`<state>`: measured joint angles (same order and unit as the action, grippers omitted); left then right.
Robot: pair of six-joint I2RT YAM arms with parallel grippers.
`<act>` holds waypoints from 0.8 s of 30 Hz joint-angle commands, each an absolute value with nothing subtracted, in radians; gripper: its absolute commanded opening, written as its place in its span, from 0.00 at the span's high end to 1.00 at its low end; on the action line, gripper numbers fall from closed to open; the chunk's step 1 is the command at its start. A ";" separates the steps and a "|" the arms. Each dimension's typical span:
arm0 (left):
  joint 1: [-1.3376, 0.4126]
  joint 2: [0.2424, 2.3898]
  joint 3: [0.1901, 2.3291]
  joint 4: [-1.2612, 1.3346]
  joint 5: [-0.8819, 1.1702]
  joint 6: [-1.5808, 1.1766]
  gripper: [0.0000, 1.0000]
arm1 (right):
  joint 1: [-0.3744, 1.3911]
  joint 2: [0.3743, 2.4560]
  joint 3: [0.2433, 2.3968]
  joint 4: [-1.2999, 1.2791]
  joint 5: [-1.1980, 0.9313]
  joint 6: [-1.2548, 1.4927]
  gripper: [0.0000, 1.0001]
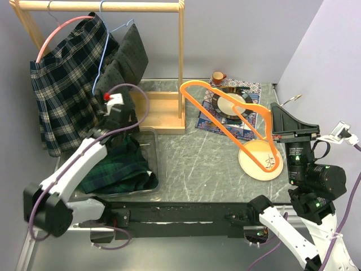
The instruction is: Remove the skirt from the hanger
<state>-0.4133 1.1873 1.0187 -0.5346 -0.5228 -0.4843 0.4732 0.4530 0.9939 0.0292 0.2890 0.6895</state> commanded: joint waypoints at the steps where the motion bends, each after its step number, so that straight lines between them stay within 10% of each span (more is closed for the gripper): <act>1: -0.411 1.258 1.011 -0.450 -0.474 -0.400 0.04 | 0.469 0.428 1.000 0.083 0.322 0.678 1.00; 8: -0.410 1.339 0.988 -0.466 -0.591 -0.390 0.14 | 0.469 0.419 0.996 0.087 0.331 0.670 1.00; 24: -0.390 1.328 1.003 -0.625 -0.610 -0.457 0.99 | 0.469 0.385 1.019 0.080 0.354 0.654 1.00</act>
